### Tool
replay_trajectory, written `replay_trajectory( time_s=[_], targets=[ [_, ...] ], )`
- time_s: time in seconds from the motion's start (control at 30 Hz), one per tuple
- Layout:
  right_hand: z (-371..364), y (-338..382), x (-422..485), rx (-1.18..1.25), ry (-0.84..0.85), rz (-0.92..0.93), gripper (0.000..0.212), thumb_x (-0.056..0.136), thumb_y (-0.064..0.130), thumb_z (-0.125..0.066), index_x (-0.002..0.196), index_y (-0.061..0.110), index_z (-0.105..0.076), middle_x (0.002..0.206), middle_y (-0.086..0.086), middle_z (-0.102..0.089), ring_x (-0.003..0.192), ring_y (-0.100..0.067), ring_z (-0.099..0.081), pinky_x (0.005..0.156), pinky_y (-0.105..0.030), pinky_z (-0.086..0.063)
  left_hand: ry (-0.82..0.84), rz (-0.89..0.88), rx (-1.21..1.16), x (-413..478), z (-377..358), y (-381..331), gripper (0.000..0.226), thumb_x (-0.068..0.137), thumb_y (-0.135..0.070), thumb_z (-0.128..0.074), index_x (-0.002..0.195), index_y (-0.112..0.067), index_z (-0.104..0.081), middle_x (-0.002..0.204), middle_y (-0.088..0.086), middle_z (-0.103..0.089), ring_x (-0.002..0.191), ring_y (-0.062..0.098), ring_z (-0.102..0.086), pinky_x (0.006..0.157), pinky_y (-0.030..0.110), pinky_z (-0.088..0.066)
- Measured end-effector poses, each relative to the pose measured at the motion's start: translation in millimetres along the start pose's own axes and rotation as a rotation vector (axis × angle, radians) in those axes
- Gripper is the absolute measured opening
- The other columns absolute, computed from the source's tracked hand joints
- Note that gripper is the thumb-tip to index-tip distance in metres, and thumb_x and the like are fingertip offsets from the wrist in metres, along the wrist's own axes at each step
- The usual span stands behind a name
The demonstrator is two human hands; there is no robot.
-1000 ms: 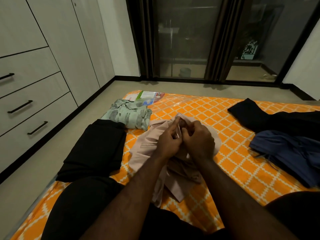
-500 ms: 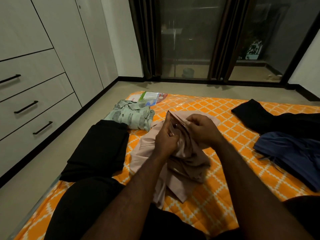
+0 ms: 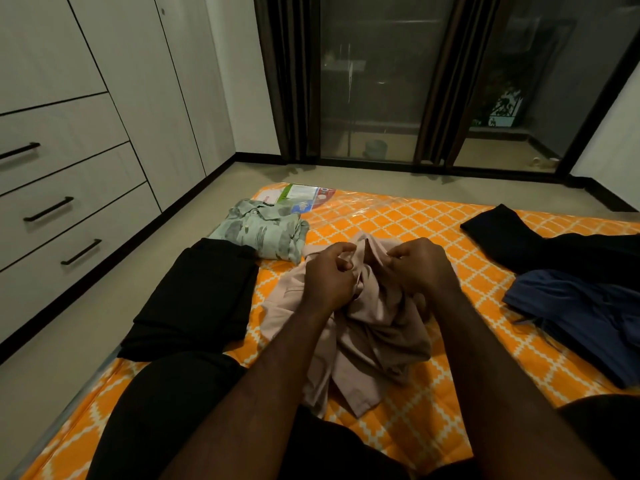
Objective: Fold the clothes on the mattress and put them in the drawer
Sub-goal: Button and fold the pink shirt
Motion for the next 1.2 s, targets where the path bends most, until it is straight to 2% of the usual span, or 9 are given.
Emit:
replay_trajectory(
  time_s=[0.1, 0.27, 0.37, 0.5, 0.67, 0.77, 0.87, 1.0, 1.2],
  targets=[
    [7, -7, -3, -0.032, -0.002, -0.113, 0.007, 0.083, 0.014, -0.076, 0.083, 0.009, -0.08, 0.084, -0.011, -0.075, 0.074, -0.028, -0.069, 0.068, -0.042, -0.061, -0.007, -0.023, 0.018, -1, 2, -10, 0.042, 0.082, -0.001, -0.069, 0.116, -0.025, -0.073, 0.078, -0.009, -0.068, 0.082, 0.009, -0.067, 0.055, 0.011, -0.05],
    [0, -8, 3, 0.165, 0.151, -0.215, 0.015, 0.082, 0.012, -0.08, 0.079, -0.003, -0.078, 0.076, -0.021, -0.074, 0.076, -0.038, -0.073, 0.072, -0.05, -0.061, 0.211, -0.214, 0.146, -5, -14, -31, 0.042, 0.09, -0.008, -0.064, 0.126, -0.029, -0.068, 0.09, 0.005, -0.073, 0.078, 0.02, -0.067, 0.066, 0.03, -0.053],
    [-4, -13, 0, 0.306, 0.17, -0.282, 0.027, 0.081, 0.016, -0.084, 0.073, -0.008, -0.074, 0.065, -0.02, -0.071, 0.058, -0.033, -0.069, 0.066, -0.045, -0.06, 0.24, -0.199, 0.25, -5, -21, -24, 0.037, 0.087, -0.006, -0.064, 0.12, -0.02, -0.073, 0.111, 0.004, -0.074, 0.102, 0.021, -0.066, 0.08, 0.026, -0.047],
    [-10, -14, -5, 0.365, 0.167, -0.285, 0.026, 0.08, 0.013, -0.083, 0.067, -0.007, -0.072, 0.061, -0.019, -0.07, 0.054, -0.028, -0.067, 0.06, -0.039, -0.057, 0.203, -0.145, 0.248, -4, -20, -16, 0.033, 0.088, -0.011, -0.064, 0.117, -0.022, -0.074, 0.114, 0.0, -0.074, 0.105, 0.02, -0.065, 0.085, 0.029, -0.05],
    [-18, -2, -7, 0.345, 0.039, -0.17, 0.042, 0.085, 0.023, -0.072, 0.062, -0.01, -0.059, 0.065, -0.033, -0.058, 0.051, -0.03, -0.05, 0.055, -0.044, -0.047, 0.139, 0.129, -0.046, 1, -14, 6, 0.025, 0.083, -0.009, -0.078, 0.105, -0.022, -0.077, 0.093, 0.001, -0.076, 0.091, 0.019, -0.071, 0.085, 0.041, -0.06],
    [-32, 3, -9, 0.353, 0.077, -0.151, 0.038, 0.088, 0.024, -0.067, 0.057, 0.006, -0.054, 0.056, -0.019, -0.045, 0.053, -0.027, -0.048, 0.055, -0.044, -0.044, 0.084, 0.315, -0.28, -1, -12, 20, 0.018, 0.081, -0.004, -0.081, 0.096, -0.013, -0.076, 0.098, 0.007, -0.075, 0.093, 0.026, -0.071, 0.085, 0.049, -0.061],
    [-38, 5, -12, 0.385, 0.079, -0.123, 0.031, 0.09, 0.026, -0.071, 0.065, 0.009, -0.063, 0.063, -0.01, -0.064, 0.059, -0.031, -0.063, 0.056, -0.047, -0.054, 0.003, 0.427, -0.42, -5, -13, 29, 0.015, 0.081, -0.002, -0.079, 0.089, -0.013, -0.075, 0.109, 0.008, -0.073, 0.101, 0.03, -0.069, 0.084, 0.049, -0.061],
    [-30, 9, -19, 0.514, 0.024, -0.108, 0.013, 0.084, 0.02, -0.081, 0.074, 0.018, -0.074, 0.069, -0.004, -0.073, 0.065, -0.027, -0.072, 0.055, -0.046, -0.062, -0.091, 0.469, -0.481, -6, -13, 35, 0.018, 0.075, -0.004, -0.085, 0.085, -0.014, -0.074, 0.1, 0.005, -0.075, 0.096, 0.026, -0.07, 0.082, 0.049, -0.062],
    [-14, 20, -25, 0.437, -0.162, -0.028, 0.019, 0.075, 0.012, -0.082, 0.084, 0.017, -0.066, 0.07, 0.011, -0.068, 0.063, 0.004, -0.065, 0.048, -0.008, -0.042, -0.171, 0.426, -0.345, -10, -8, 28, 0.027, 0.069, -0.015, -0.09, 0.084, -0.021, -0.069, 0.099, 0.0, -0.073, 0.09, 0.021, -0.069, 0.079, 0.044, -0.062]
  ],
)
Point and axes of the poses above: each hand's wrist, its own x-axis towards the middle knuckle, its own z-axis out of the back of the hand, y = z × x, the point moved 7 cm from there along x, towards the middle knuckle
